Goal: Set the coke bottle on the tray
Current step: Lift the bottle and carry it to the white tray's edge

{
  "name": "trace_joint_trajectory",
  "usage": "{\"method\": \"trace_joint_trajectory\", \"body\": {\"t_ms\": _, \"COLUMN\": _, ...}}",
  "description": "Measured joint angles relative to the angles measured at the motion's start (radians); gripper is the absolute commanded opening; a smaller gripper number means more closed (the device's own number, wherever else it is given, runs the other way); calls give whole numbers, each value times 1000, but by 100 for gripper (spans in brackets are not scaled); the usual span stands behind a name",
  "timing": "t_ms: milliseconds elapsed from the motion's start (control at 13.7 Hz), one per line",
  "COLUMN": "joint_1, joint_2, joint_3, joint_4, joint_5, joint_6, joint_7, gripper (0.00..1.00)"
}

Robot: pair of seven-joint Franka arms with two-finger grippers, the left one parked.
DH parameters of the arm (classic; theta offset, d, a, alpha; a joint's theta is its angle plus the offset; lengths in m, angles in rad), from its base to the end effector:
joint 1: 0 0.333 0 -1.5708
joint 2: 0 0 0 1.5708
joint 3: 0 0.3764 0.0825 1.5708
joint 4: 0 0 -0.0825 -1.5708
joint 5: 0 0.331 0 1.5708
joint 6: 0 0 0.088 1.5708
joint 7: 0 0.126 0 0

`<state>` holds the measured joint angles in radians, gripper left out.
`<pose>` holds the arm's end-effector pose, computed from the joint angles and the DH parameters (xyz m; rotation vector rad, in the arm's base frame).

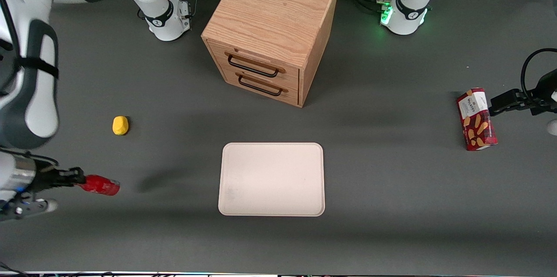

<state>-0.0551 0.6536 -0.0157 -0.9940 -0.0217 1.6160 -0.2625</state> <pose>0.7130 -0.0492 0.5099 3.1005 0.3050 -0.0565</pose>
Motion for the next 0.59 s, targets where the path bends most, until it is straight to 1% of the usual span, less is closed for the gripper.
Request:
{"method": "trace_joint_trajectory", "body": {"t_ms": 366, "joint_1": -2, "joint_2": -141, "joint_3": -3, "joint_4": 3, "joint_5": 0, "joint_6": -137, "joint_7": 0, "gripper": 0}}
{"method": "trace_joint_trajectory", "body": {"t_ms": 585, "joint_1": -2, "joint_2": -222, "joint_3": -3, "joint_4": 2, "joint_5": 0, "joint_6": -187, "joint_7": 0, "gripper": 0}}
